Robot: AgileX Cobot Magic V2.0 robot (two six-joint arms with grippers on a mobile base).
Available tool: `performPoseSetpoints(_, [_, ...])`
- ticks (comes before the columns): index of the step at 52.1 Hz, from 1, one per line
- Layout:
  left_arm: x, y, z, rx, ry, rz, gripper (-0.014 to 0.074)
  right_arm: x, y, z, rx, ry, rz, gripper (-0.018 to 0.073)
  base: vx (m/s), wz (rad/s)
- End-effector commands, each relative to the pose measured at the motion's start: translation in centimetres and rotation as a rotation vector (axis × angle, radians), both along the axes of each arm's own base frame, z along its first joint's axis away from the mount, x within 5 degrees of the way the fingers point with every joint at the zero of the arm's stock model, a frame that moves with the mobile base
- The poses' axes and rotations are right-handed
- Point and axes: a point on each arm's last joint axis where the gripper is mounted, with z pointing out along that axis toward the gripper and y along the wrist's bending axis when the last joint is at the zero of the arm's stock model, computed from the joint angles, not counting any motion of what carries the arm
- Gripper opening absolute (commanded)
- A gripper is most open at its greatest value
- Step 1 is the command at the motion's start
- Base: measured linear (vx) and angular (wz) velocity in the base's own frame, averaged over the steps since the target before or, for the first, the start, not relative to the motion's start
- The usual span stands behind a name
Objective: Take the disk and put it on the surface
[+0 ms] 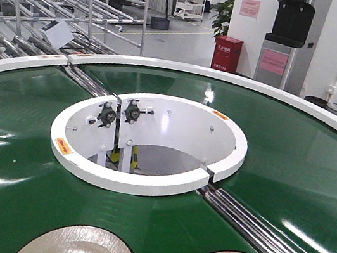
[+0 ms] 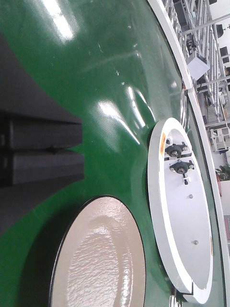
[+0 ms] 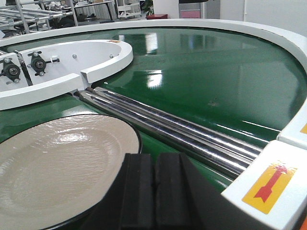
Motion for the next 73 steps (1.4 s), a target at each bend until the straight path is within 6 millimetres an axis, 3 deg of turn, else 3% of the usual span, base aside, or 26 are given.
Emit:
performPoseSetpoints(1, [0.0,0.0,0.3,-0.02,-0.075,0.005,-0.0002,0.0,0.1,0.1,-0.026,-0.067,0.009,-0.0009,0.0,0.0])
performPoseSetpoints(33, [0.0,0.0,0.5,-0.021,-0.09,0.006,-0.0002,0.1,0.1,0.2,-0.026,-0.084,0.011,-0.0009,0.0,0.0])
performPoseSetpoints(38, [0.0,0.1,1.0,-0.023,-0.145,0.008,-0.0002,0.1,0.2,0.9,0.006,-0.161,0.019,-0.0009,0.0,0.0])
performPoseSetpoints(43, [-0.3,0.1,2.9,-0.034,-0.325,0.014,-0.0002,-0.1,0.3,2.0,0.021,-0.284,0.031,-0.0009,0.0,0.0])
performPoseSetpoints(49, [-1.4,0.3,6.5,-0.123,-0.586,0.007,-0.0002,-0.8,0.5,5.0,-0.002,-0.506,0.049,-0.0009,0.0,0.0])
performPoseSetpoints(51, [-2.1,0.3,8.6,-0.124,-0.654,0.004,-0.0002,-1.2,0.5,6.5,-0.025,-0.55,0.048,-0.0009,0.0,0.0])
performPoseSetpoints(54, [-3.0,0.3,11.5,-0.1,-0.7,0.007,-0.0002,-2.2,0.5,9.7,-0.051,-0.603,0.039,-0.0009,0.0,0.0])
performPoseSetpoints(61, [-5.1,0.3,20.4,-0.068,-0.743,0.005,-0.0002,-4.6,0.5,18.5,-0.142,-0.664,0.002,-0.0009,0.0,0.0])
performPoseSetpoints(66, [-3.1,0.2,25.4,-0.04,-0.615,0.003,-0.0002,-3.8,0.3,23.1,-0.148,-0.599,-0.008,-0.0009,0.0,0.0])
performPoseSetpoints(70, [0.1,0.0,26.8,-0.036,-0.45,-0.003,-0.0002,-2.0,0.2,25.9,-0.136,-0.536,-0.009,-0.0009,0.0,0.0])
performPoseSetpoints(73, [2.6,-0.2,26.9,-0.034,-0.338,-0.006,-0.0002,-0.6,0.1,27.0,-0.131,-0.503,-0.005,-0.0009,0.0,0.0])
